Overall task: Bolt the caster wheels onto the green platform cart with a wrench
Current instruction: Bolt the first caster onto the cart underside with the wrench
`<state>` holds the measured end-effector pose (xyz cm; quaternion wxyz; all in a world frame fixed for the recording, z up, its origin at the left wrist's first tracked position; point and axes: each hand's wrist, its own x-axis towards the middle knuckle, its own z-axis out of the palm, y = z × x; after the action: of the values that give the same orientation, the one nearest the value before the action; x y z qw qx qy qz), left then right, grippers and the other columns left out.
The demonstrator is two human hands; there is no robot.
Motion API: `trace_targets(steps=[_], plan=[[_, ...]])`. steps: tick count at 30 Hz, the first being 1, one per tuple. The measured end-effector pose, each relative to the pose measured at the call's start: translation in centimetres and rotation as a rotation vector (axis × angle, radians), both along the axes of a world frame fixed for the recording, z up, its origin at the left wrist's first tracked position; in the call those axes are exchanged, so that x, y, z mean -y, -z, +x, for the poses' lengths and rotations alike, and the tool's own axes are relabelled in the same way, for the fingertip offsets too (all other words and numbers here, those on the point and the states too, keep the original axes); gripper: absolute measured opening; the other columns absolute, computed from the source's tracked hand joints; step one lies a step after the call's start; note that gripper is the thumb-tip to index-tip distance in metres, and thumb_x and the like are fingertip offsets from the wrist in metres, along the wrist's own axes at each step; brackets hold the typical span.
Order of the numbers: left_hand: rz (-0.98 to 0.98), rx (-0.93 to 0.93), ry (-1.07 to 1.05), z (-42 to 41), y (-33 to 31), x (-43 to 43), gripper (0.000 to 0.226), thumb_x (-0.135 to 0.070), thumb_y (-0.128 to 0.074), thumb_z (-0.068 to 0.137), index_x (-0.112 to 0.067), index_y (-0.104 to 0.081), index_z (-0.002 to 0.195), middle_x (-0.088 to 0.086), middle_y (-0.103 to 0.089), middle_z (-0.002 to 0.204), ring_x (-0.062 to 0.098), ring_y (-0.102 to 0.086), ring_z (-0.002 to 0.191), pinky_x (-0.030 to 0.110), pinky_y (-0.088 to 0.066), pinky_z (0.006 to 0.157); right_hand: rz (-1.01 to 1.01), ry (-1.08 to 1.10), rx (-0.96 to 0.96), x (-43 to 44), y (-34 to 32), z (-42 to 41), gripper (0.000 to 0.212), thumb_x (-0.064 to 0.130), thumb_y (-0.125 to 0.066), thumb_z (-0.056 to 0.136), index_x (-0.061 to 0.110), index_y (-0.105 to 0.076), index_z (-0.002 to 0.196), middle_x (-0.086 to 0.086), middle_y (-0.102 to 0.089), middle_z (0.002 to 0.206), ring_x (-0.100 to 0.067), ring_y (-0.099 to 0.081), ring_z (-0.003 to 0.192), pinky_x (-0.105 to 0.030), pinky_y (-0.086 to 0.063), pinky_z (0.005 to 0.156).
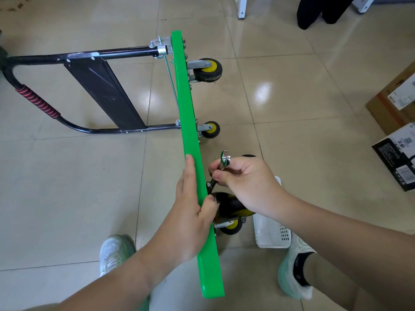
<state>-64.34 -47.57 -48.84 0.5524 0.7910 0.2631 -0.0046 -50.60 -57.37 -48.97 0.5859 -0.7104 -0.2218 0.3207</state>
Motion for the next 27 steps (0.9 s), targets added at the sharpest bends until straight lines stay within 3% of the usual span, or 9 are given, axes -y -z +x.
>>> trace_targets(steps=[6,10,13,16,18,21,24,27], plan=[[-0.021,-0.001,0.003,0.0,-0.8,0.2,0.086,-0.017,-0.045,0.108,-0.036,0.022,0.159,-0.024,-0.013,0.151,-0.043,-0.033,0.094,-0.010,-0.029,0.074,-0.003,-0.034,0.059,-1.2,-1.1,1.9,0.032,0.006,-0.074,0.086,0.036,-0.070,0.095,0.008,-0.077,0.085,-0.009,-0.074,0.086,-0.039,-0.059,0.090],[0.001,-0.005,0.020,0.0,-0.8,0.1,0.087,-0.015,-0.045,0.107,-0.036,0.023,0.158,-0.031,-0.006,0.155,-0.047,-0.018,0.109,-0.013,-0.023,0.082,-0.002,-0.123,0.162,-2.3,-1.0,1.3,0.032,0.005,-0.075,0.085,0.037,-0.072,0.082,0.016,-0.075,0.084,-0.006,-0.073,0.090,-0.038,-0.058,0.093],[0.005,-0.020,0.022,-0.1,-0.9,0.0,0.088,-0.019,-0.046,0.107,-0.039,0.023,0.157,-0.026,-0.009,0.155,-0.045,-0.025,0.104,-0.013,-0.022,0.081,0.060,-0.062,0.205,-2.3,-2.2,2.2,0.028,0.004,-0.074,0.086,0.031,-0.073,0.082,0.016,-0.075,0.081,-0.004,-0.072,0.084,-0.030,-0.059,0.088],[-0.001,-0.035,0.036,-0.2,-1.0,0.0,0.088,-0.022,-0.046,0.107,-0.042,0.026,0.154,-0.035,-0.014,0.143,-0.044,-0.025,0.105,-0.013,-0.021,0.082,0.044,0.046,0.141,-2.8,-3.0,4.9,0.020,0.007,-0.070,0.090,0.026,-0.073,0.086,0.002,-0.077,0.081,-0.016,-0.075,0.081,-0.033,-0.062,0.076],[-0.003,-0.046,0.038,-0.1,-1.1,0.0,0.089,-0.024,-0.045,0.108,-0.042,0.028,0.154,-0.035,-0.010,0.149,-0.045,-0.024,0.105,-0.013,-0.020,0.081,-0.013,0.055,0.029,-3.5,-2.4,6.0,0.016,0.007,-0.067,0.093,0.021,-0.071,0.087,-0.003,-0.076,0.078,-0.021,-0.075,0.077,-0.035,-0.063,0.071],[-0.006,-0.062,0.037,0.0,-1.2,0.0,0.089,-0.025,-0.045,0.107,-0.041,0.028,0.155,-0.026,-0.002,0.161,-0.046,-0.024,0.103,-0.013,-0.021,0.079,-0.067,0.023,-0.102,-4.6,-0.9,6.5,0.011,0.009,-0.063,0.096,0.011,-0.069,0.088,-0.008,-0.072,0.081,-0.019,-0.072,0.068,-0.025,-0.059,0.059],[-0.002,-0.065,0.043,0.0,-1.4,0.1,0.089,-0.024,-0.046,0.107,-0.039,0.028,0.155,-0.025,-0.001,0.161,-0.048,-0.022,0.102,-0.014,-0.018,0.078,-0.106,-0.009,-0.138,-5.4,0.4,6.9,0.011,0.014,-0.063,0.097,0.009,-0.070,0.090,-0.015,-0.071,0.087,-0.026,-0.070,0.074,-0.025,-0.059,0.058],[-0.003,-0.066,0.040,0.0,-1.4,0.0,0.089,-0.024,-0.046,0.107,-0.038,0.027,0.156,-0.026,-0.003,0.157,-0.047,-0.022,0.101,-0.013,-0.020,0.079,-0.150,-0.039,-0.162,-6.1,1.3,7.1,0.010,0.016,-0.065,0.096,0.007,-0.069,0.096,-0.009,-0.071,0.085,-0.022,-0.070,0.066,-0.028,-0.061,0.060]])
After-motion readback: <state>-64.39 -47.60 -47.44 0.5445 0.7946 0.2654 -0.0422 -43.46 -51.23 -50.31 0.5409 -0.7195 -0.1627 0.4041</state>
